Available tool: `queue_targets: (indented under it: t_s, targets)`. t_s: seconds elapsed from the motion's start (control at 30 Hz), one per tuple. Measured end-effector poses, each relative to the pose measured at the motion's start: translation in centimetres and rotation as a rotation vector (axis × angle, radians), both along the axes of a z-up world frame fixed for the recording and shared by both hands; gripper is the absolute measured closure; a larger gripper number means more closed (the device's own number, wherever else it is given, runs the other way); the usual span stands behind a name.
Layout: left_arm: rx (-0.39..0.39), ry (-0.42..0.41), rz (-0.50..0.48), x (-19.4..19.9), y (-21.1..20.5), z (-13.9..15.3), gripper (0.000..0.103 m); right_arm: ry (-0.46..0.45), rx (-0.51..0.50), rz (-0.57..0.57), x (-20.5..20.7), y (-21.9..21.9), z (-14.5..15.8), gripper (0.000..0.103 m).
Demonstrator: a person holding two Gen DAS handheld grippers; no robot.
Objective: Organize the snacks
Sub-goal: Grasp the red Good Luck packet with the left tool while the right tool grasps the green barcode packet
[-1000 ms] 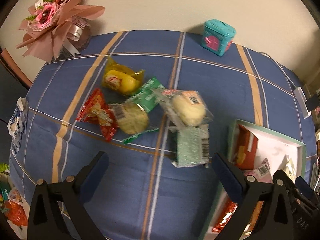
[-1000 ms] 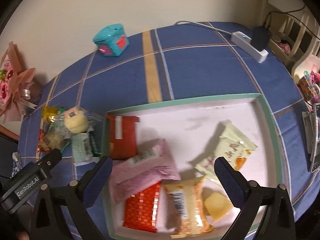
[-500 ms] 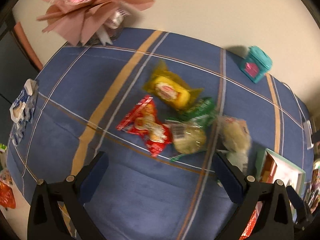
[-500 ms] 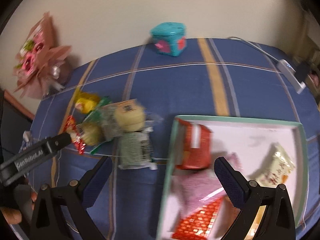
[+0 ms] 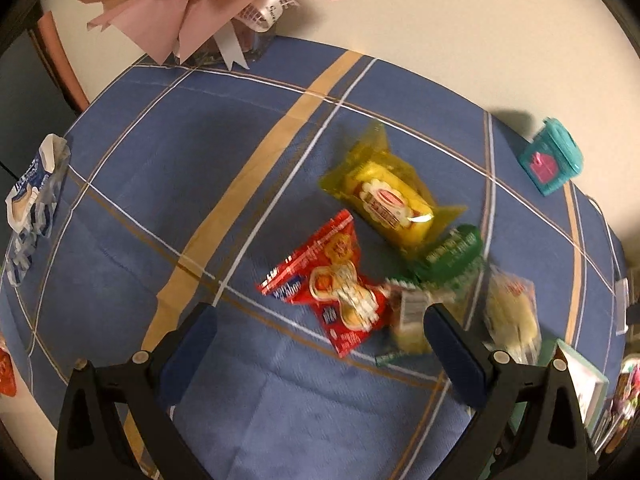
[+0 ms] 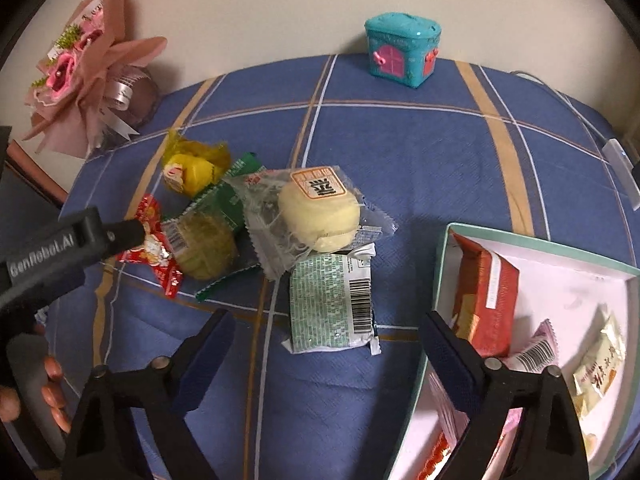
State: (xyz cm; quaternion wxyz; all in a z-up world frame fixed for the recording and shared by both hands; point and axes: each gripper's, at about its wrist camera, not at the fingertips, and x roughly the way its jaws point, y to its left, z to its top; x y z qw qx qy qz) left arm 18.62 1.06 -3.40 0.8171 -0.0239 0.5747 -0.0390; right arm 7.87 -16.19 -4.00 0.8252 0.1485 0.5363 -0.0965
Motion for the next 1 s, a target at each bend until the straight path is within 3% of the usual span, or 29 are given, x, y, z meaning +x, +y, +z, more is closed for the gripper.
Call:
queue_targets:
  t_s: [0.2,0.37,0.5,0.7,0.8,1.0]
  targets:
    - [0.010,0.018,0.050,1.5,0.6,-2.0,0.001,0.029,0.012,-0.012,1.1,-0.3,-1.5,0.022]
    - [-0.050,0.039,0.096,2.2,1.5,-3.3,0.005,0.048,0.009,-0.009,1.8,-0.2,-2.7,0.032]
    - [-0.121,0.059,0.105,2.4,1.7,-4.0,0.015,0.071,-0.003,-0.006,2.3,0.0,-3.6,0.042]
    - [-0.199,0.084,0.102,2.5,1.4,-4.6,0.030,0.076,-0.025,0.003,2.3,0.4,-4.1,0.047]
    - [-0.252,0.098,0.110,2.6,1.6,-4.9,0.045,0.077,-0.029,0.002,2.2,0.5,-4.2,0.049]
    - [-0.254,0.101,0.118,2.5,1.5,-4.6,0.047,0.080,-0.030,0.001,2.2,0.5,-4.1,0.050]
